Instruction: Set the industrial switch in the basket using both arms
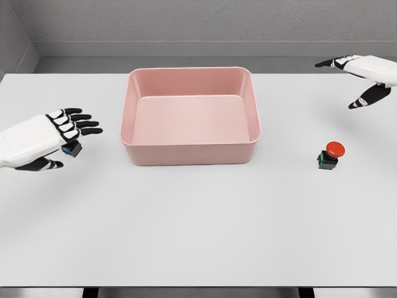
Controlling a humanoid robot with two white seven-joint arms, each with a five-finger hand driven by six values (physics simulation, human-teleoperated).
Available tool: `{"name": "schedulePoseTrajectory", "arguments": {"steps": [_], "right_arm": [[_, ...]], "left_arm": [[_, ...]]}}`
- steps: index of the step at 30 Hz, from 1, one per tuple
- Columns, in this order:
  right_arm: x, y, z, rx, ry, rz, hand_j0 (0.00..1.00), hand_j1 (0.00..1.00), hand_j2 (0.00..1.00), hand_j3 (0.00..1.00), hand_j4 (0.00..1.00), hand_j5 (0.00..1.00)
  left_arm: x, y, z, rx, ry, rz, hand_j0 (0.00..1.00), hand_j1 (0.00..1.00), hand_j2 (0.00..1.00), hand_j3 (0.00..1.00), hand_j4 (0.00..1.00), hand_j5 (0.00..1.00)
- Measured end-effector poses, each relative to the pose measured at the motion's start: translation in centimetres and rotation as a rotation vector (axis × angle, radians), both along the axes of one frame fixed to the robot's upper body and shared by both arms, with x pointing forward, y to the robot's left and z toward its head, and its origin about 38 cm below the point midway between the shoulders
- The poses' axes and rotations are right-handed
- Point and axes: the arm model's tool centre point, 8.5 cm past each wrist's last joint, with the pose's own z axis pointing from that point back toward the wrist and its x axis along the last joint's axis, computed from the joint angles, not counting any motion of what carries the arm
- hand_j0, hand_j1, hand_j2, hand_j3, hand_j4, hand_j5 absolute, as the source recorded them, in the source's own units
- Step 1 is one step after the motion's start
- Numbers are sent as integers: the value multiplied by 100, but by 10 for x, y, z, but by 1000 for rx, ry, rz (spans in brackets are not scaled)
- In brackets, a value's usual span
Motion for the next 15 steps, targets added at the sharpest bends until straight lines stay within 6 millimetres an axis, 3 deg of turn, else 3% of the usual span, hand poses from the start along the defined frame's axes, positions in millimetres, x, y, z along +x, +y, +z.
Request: {"name": "schedulePoseTrajectory", "arguments": {"steps": [5, 9, 14, 15], "right_arm": [[0, -4, 9, -21, -8, 0, 100, 100, 100, 100, 100, 100], [7, -3, 43, -67, -57, 12, 100, 100, 100, 100, 100, 100], [-2, 7, 23, -143, 8, 72, 100, 100, 100, 100, 100, 100], [-4, 9, 20, -155, 19, 84, 100, 100, 100, 100, 100, 100]], "left_arm": [[5, 1, 7, -8, -18, 7, 100, 100, 100, 100, 100, 100], [6, 1, 2, 1, -3, 7, 100, 100, 100, 100, 100, 100], [29, 12, 15, 20, -37, 44, 100, 100, 100, 100, 100, 100], [30, 13, 8, 21, -19, 50, 100, 100, 100, 100, 100, 100]]}}
